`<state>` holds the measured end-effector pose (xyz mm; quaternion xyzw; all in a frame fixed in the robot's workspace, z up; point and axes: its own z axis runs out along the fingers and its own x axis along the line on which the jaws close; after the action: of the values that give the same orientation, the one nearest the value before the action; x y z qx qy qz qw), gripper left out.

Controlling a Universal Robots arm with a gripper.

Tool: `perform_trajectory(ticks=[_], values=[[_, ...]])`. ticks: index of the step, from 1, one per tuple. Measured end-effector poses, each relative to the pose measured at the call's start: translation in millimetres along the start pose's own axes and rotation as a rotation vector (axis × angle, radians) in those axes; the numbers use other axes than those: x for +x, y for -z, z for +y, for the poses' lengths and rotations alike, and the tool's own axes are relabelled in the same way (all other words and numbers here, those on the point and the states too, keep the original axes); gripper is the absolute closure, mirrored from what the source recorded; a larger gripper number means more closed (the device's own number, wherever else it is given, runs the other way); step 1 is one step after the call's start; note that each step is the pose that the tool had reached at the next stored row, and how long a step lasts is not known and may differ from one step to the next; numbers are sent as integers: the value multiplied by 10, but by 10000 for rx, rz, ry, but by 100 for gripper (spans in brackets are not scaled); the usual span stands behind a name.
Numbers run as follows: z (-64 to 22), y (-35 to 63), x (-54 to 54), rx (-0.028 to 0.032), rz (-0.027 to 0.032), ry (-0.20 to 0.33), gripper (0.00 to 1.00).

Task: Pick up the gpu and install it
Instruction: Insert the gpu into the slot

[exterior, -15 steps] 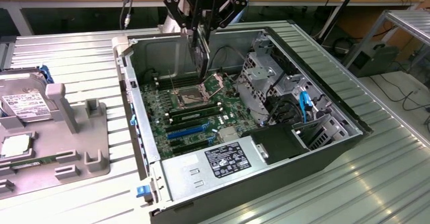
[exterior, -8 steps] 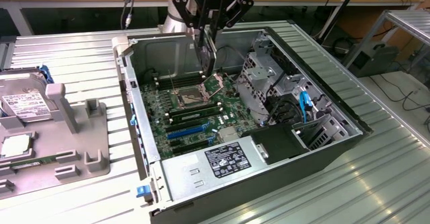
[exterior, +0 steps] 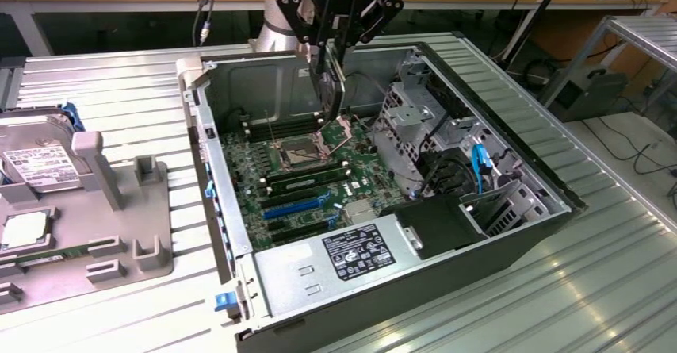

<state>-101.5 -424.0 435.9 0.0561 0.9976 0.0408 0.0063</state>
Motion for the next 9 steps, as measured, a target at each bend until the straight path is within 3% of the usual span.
perform_trajectory(ticks=[9], values=[[0, 0, 0, 0, 5, 56, 73]])
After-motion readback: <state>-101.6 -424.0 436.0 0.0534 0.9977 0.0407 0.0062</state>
